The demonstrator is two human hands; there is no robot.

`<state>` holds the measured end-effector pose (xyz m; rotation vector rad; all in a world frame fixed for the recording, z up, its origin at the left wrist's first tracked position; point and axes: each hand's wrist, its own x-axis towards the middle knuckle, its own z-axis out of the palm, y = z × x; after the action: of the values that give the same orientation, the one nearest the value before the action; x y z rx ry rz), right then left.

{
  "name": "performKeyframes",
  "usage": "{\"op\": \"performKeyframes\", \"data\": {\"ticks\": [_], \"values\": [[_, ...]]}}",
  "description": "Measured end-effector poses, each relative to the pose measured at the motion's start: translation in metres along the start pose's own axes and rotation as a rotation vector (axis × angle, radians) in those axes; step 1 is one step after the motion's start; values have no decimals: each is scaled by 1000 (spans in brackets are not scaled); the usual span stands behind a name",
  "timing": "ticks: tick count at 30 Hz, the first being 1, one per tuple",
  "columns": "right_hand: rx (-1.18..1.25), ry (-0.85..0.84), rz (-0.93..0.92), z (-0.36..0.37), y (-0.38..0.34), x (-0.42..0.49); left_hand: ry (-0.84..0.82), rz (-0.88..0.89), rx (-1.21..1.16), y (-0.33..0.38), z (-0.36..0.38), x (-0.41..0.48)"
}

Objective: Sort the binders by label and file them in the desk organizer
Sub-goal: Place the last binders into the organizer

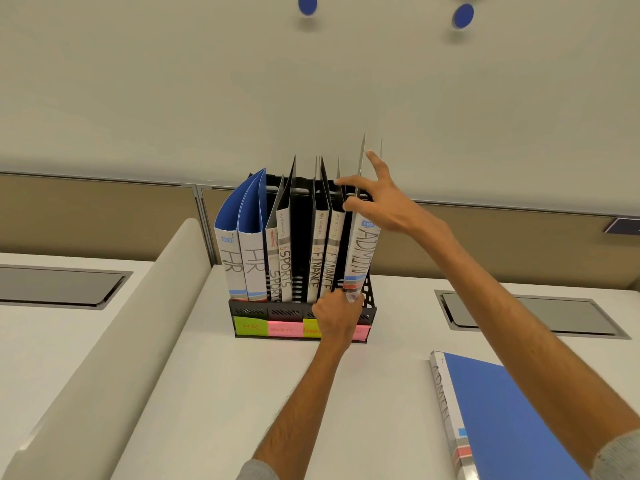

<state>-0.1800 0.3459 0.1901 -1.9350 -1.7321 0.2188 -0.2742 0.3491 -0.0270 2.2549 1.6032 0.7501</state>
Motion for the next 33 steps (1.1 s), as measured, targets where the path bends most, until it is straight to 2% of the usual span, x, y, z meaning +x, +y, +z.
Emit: {"op": "performKeyframes", "data": {"ticks": [7,11,20,33], "values": [[167,-65,-174,20,5,-15,36,46,-6,-5,3,-2],[230,-25,-124,22,4,-15,61,72,-22,-7,3,-1],[73,-80,-46,9,-7,-5,46,18,-4,-1,1,0],[344,249,-50,15,-16,-15,177,90,50,-18,12,-3]]}}
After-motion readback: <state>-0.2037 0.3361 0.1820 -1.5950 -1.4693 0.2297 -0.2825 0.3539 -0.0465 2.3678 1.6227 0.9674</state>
